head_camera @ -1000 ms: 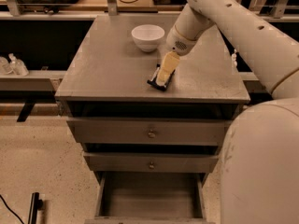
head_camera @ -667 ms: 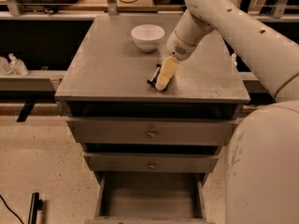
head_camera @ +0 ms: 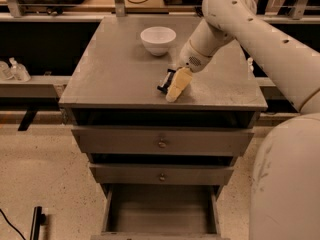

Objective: Place rxbar blueberry into bottom drawer

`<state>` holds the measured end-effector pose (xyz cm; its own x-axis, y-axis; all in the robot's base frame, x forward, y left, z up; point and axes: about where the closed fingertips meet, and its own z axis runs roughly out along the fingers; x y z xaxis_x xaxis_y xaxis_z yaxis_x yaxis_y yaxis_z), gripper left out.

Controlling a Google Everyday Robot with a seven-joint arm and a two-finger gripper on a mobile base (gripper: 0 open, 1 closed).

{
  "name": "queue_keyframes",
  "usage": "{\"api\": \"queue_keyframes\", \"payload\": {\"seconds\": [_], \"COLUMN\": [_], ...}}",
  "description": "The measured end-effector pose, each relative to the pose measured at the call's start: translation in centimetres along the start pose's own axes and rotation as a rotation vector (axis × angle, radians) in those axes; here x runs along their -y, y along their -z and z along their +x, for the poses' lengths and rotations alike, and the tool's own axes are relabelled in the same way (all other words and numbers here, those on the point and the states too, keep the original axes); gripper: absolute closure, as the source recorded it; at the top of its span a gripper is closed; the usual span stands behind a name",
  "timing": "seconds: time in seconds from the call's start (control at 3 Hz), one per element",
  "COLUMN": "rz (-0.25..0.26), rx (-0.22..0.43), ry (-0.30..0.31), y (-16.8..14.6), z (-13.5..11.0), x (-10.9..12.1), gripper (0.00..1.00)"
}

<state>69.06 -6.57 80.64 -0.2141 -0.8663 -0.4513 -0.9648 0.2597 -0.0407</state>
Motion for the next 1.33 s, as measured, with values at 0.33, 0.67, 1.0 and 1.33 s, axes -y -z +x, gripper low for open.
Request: {"api": "queue_keyframes", "payload": {"seconds": [0.33,0.67,1.0,1.33], "rz": [-0.014,-0.014,-0.014,-0.014], "rx": [0.035,0.036,0.036,0.036], "ry": [0.002,0.002,0.002,0.002], "y": [0.1,0.8,1.6,1.7], "z": [-0.1,-0.5,-0.9,-1.0], "x": [-0.2,-0.1,-0.1,-0.1], "gripper": [0.41,0.64,0.89,1.00]}}
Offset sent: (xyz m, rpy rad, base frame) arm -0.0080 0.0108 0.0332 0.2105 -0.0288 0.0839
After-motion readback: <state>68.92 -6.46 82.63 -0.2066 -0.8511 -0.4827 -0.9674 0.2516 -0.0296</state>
